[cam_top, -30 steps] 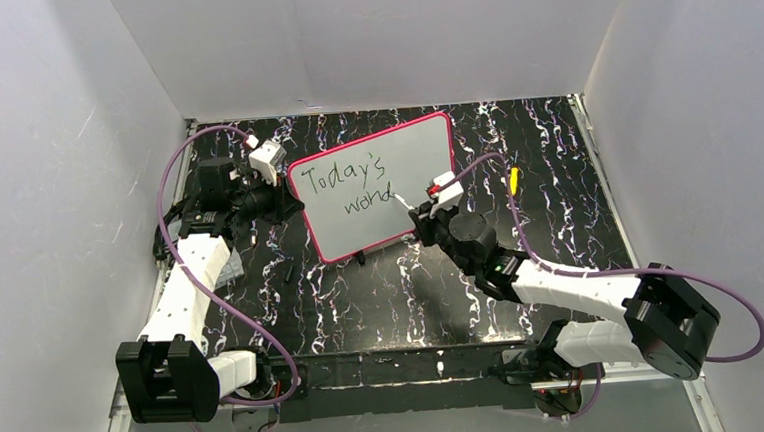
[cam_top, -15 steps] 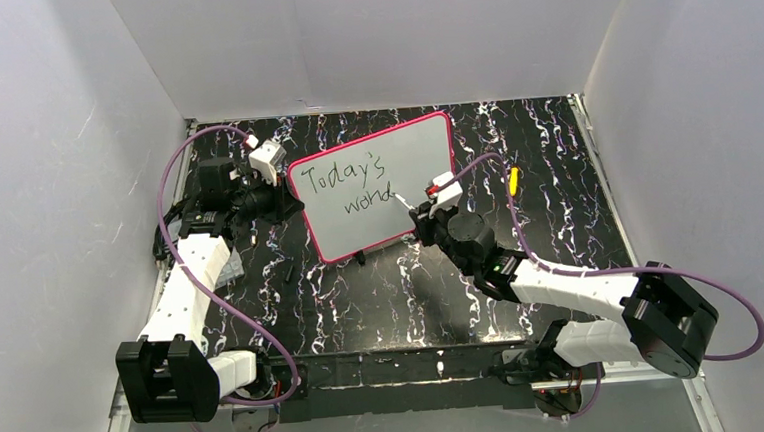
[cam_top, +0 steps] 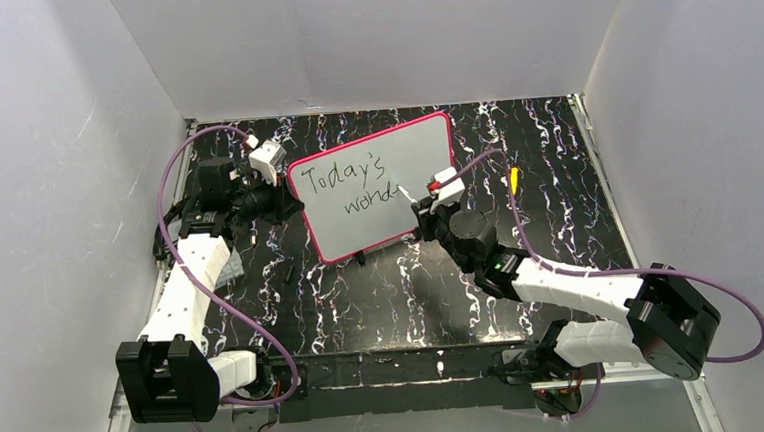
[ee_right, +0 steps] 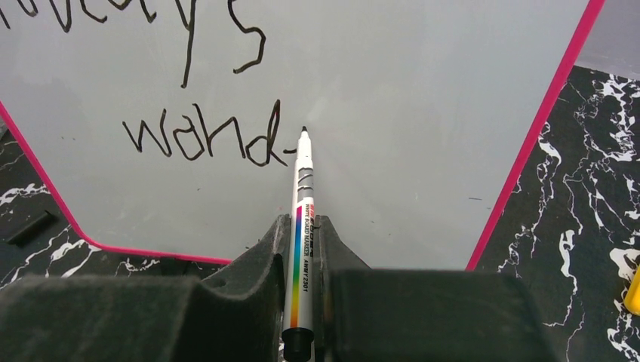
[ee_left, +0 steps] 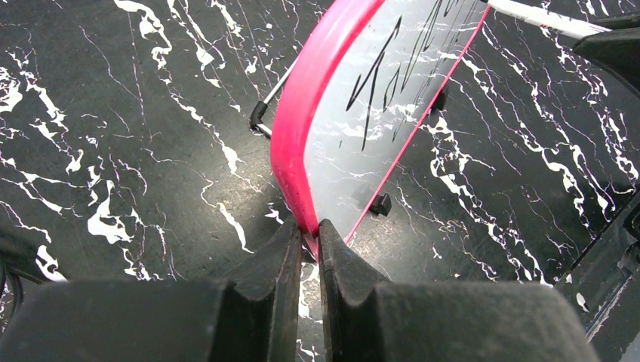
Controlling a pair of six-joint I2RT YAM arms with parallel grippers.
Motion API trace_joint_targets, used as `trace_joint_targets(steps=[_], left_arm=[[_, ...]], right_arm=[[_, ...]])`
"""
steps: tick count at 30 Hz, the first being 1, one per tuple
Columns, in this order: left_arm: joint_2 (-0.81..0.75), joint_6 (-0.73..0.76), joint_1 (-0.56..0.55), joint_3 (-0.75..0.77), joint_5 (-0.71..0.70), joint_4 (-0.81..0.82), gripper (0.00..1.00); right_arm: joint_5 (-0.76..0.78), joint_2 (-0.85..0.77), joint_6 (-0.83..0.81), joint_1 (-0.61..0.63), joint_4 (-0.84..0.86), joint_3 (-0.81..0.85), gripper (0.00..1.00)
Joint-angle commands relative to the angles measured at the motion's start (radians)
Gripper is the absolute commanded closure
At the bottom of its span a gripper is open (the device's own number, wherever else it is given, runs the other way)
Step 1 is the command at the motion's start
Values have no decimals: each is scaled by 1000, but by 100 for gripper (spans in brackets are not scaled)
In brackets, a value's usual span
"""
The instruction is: Write a sentence on the whiteboard
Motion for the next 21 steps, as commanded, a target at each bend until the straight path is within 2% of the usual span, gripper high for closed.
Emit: trace_joint_targets(steps=[1,21], left_arm=[[2,8,-7,12,8,-53,100],[6,6,-7,13,11,-52,100]], right_arm=[[5,-6,-21,-7,57,56,99],[-35,17,63,-6,46,-26,99]])
